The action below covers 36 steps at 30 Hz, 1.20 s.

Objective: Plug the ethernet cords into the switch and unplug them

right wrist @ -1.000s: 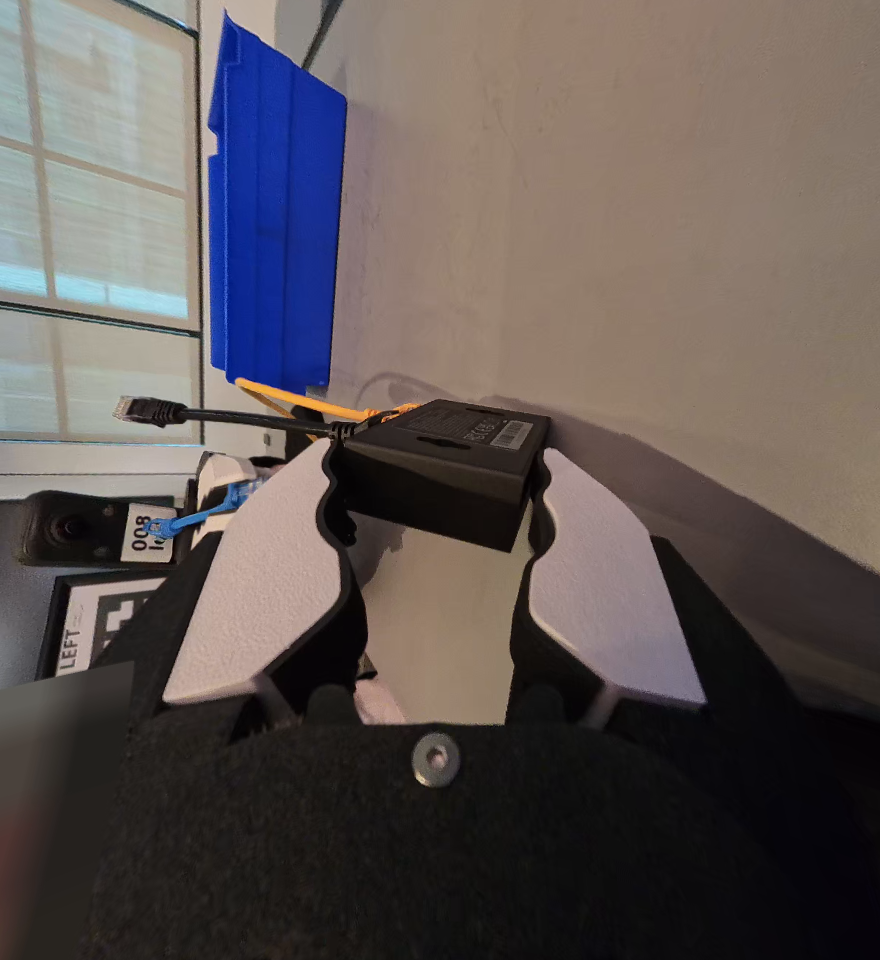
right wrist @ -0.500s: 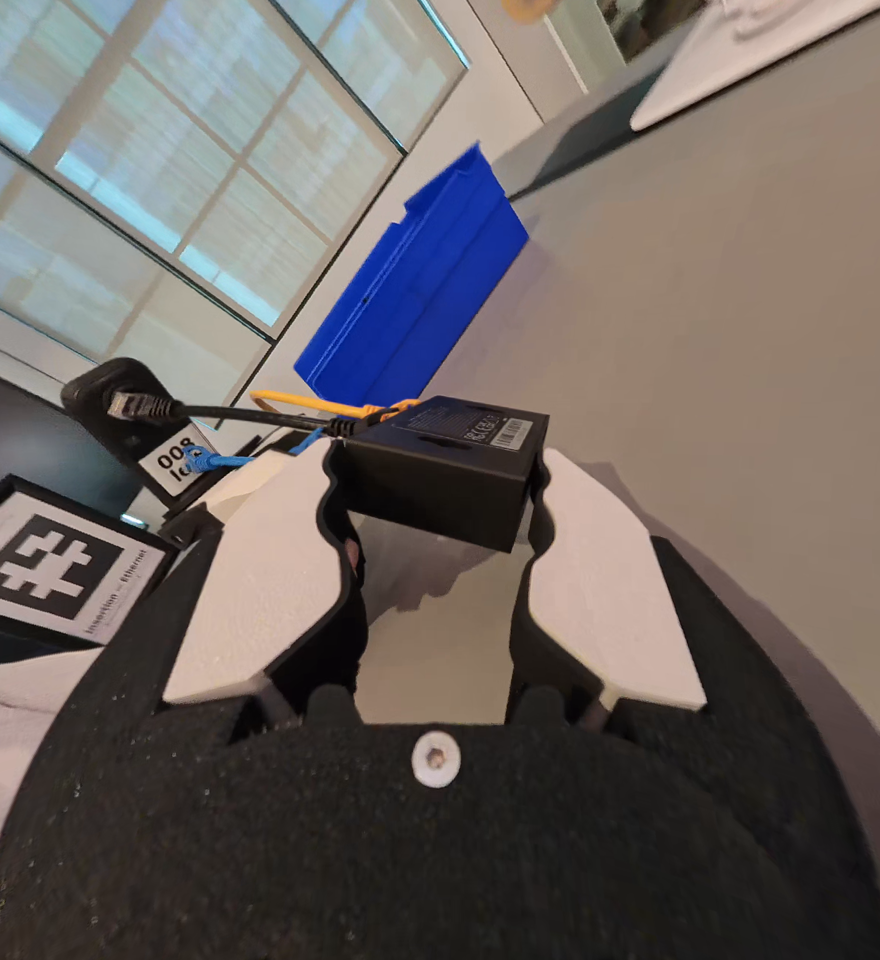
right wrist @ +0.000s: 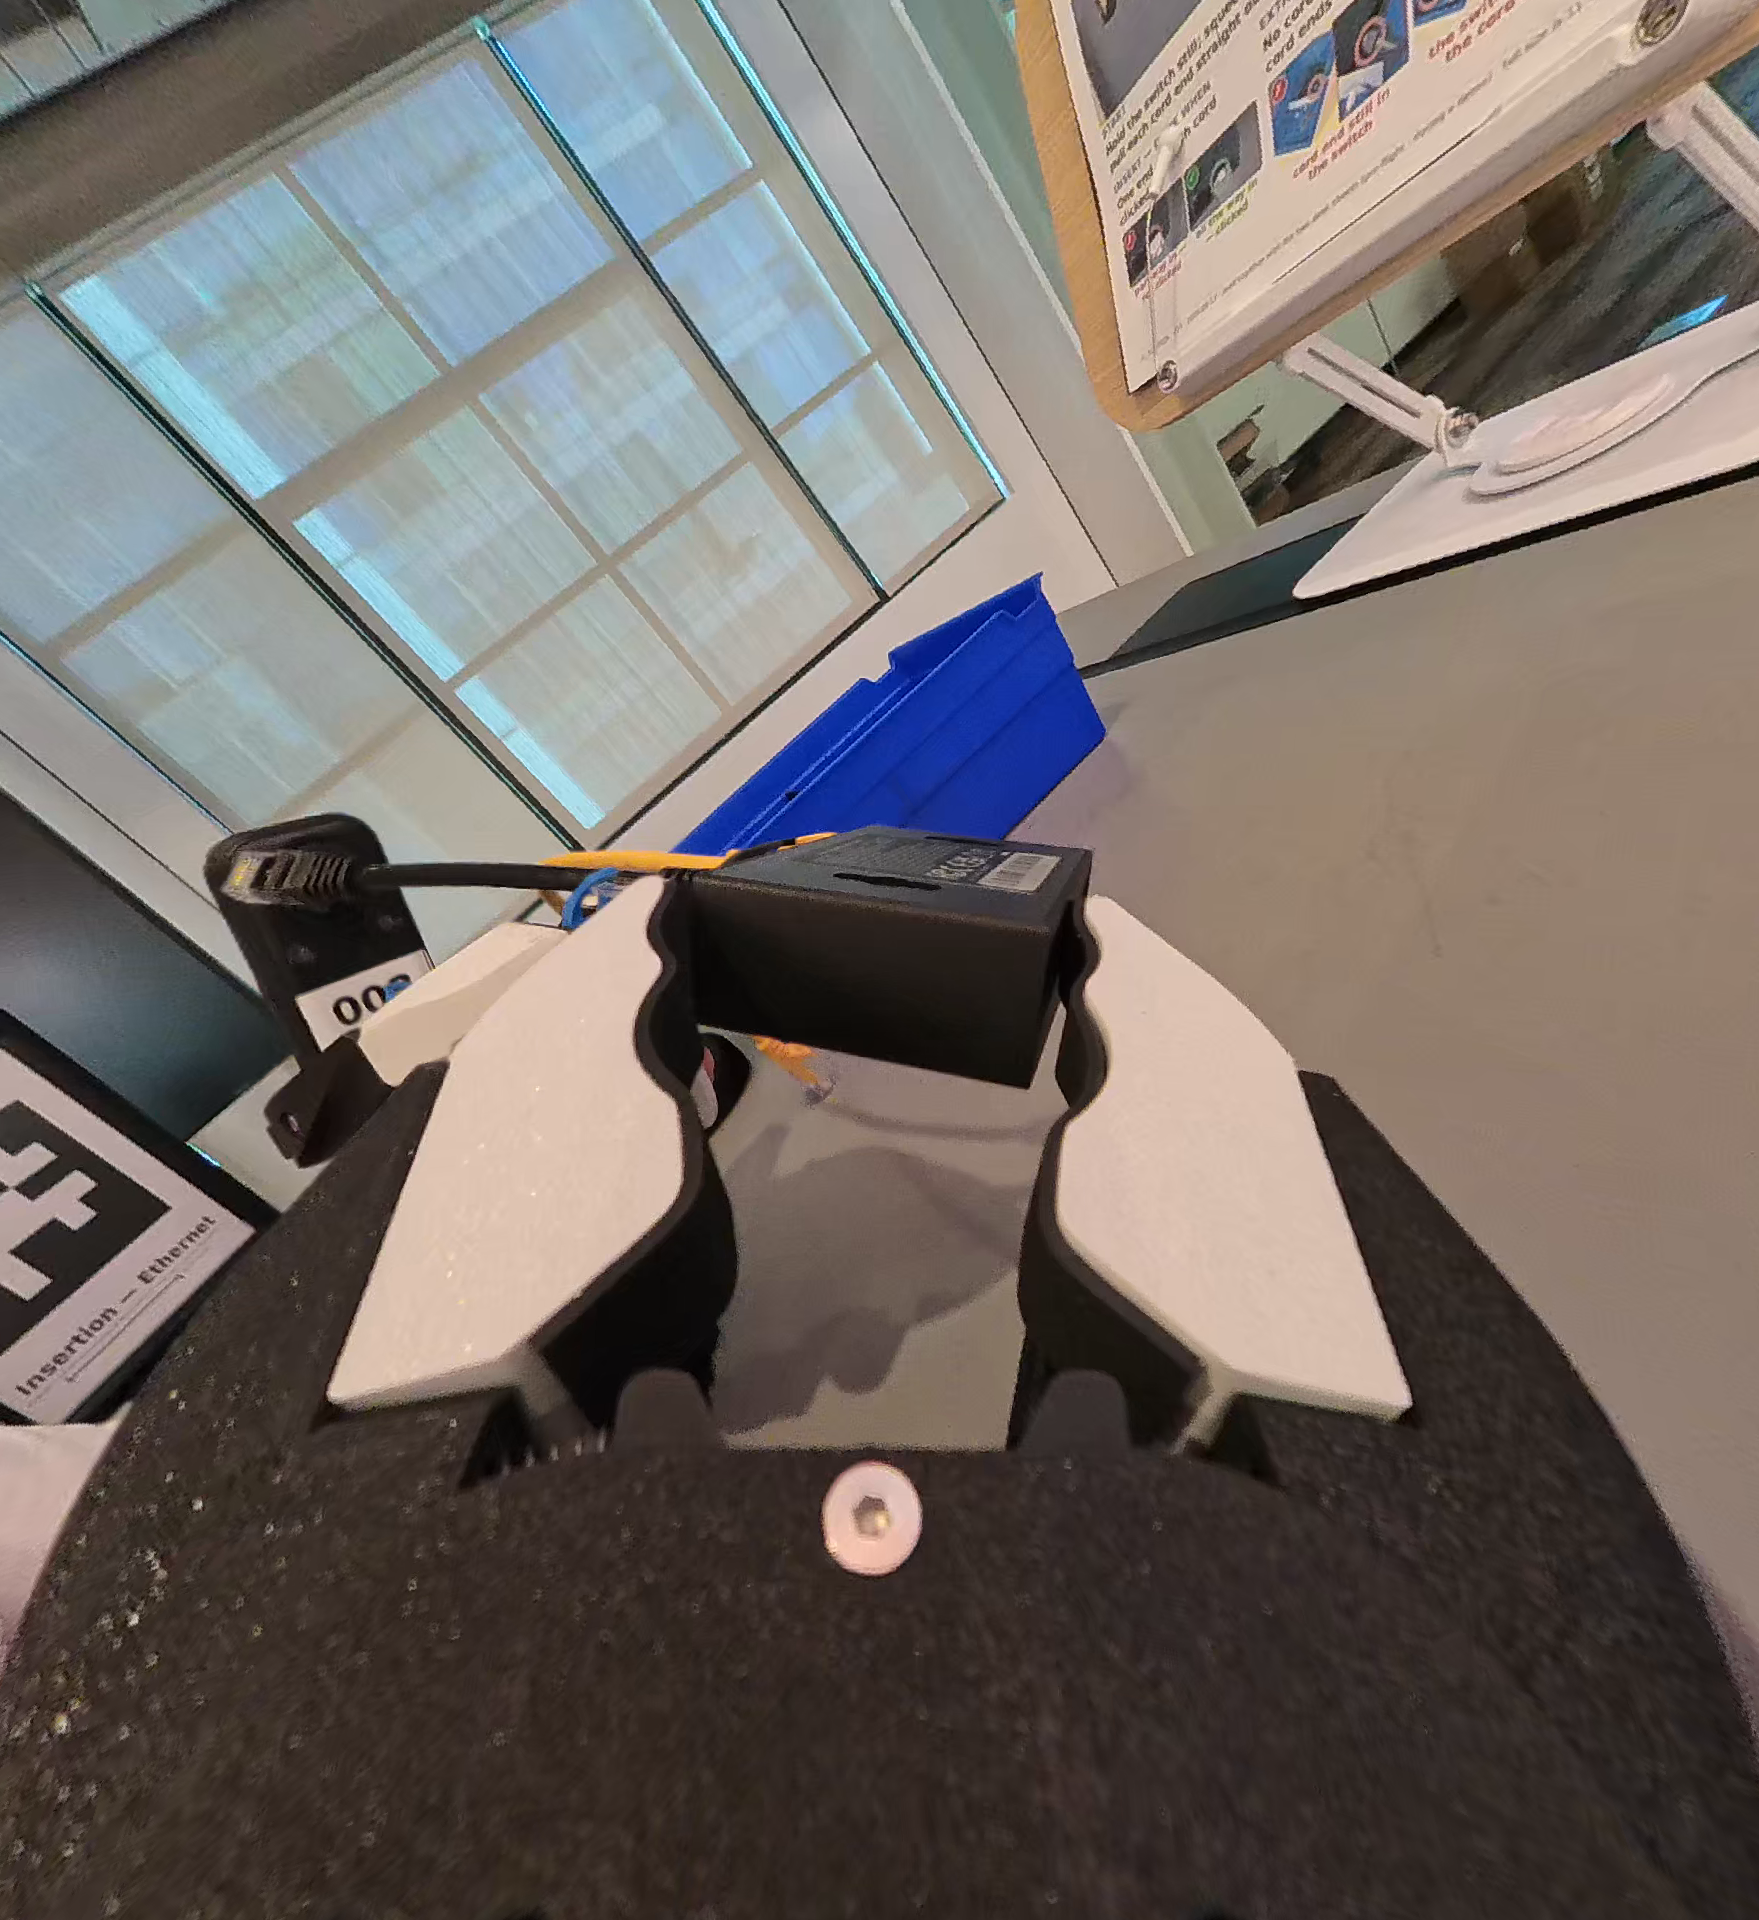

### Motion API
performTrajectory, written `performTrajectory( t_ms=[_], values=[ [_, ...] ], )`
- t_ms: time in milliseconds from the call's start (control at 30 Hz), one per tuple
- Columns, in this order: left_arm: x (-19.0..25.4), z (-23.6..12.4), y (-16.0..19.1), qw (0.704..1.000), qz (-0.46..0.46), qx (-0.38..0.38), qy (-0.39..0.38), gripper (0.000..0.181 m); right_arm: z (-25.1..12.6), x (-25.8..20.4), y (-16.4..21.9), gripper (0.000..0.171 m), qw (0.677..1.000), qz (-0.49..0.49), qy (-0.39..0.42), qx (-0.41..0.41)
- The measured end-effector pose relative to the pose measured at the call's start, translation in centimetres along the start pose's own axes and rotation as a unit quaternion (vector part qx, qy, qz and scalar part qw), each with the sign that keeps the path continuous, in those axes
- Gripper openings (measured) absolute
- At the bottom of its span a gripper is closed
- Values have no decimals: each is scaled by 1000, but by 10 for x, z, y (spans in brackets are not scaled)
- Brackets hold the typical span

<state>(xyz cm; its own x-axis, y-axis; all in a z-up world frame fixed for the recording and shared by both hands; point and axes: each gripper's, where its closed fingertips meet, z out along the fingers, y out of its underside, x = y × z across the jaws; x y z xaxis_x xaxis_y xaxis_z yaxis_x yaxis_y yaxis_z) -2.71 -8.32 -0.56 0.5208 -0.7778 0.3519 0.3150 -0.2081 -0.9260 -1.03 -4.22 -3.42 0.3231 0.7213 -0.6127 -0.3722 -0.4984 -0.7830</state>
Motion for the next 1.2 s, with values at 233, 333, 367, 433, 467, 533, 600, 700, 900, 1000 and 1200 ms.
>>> performTrajectory(
  t_ms=[233, 333, 367, 433, 467, 533, 600, 700, 900, 1000, 1200],
  values=[
    [10, 0, -1, 1000, 11, -2, 8, 11, 6, 2, 6, 65, 1000, 10, 11, 3],
    [3, -1, -2, 999, 27, -12, -17, 11, 7, 3, 6, 65, 1000, 24, 14, 10],
    [1, -1, -2, 999, 24, -17, -19, 11, 6, 6, 6, 65, 999, 23, 23, 13],
    [-1, -4, -6, 999, 17, -20, -24, 11, 4, 13, 4, 65, 999, 15, 49, 16],
    [0, -6, -8, 999, 19, -22, -26, 11, 4, 16, 3, 65, 998, 8, 61, 17],
    [3, -9, -14, 998, 36, -29, -35, 11, 2, 22, 1, 65, 996, -10, 85, 18],
    [7, -9, -14, 997, 52, -42, -43, 11, 4, 24, 1, 65, 995, -17, 95, 18],
    [-4, -4, -4, 990, 82, -83, -77, 11, 9, 23, 2, 65, 995, -15, 100, 15],
    [-33, -10, -3, 985, 76, -88, -126, 11, 14, 16, -5, 65, 987, -99, 127, 28],
    [-33, -8, -2, 989, 54, -86, -108, 11, 18, 6, -10, 65, 978, -159, 130, 39],
    [-31, -8, -4, 987, 76, -93, -102, 11, 22, -9, -6, 65, 966, -226, 124, 36]
  ],
)
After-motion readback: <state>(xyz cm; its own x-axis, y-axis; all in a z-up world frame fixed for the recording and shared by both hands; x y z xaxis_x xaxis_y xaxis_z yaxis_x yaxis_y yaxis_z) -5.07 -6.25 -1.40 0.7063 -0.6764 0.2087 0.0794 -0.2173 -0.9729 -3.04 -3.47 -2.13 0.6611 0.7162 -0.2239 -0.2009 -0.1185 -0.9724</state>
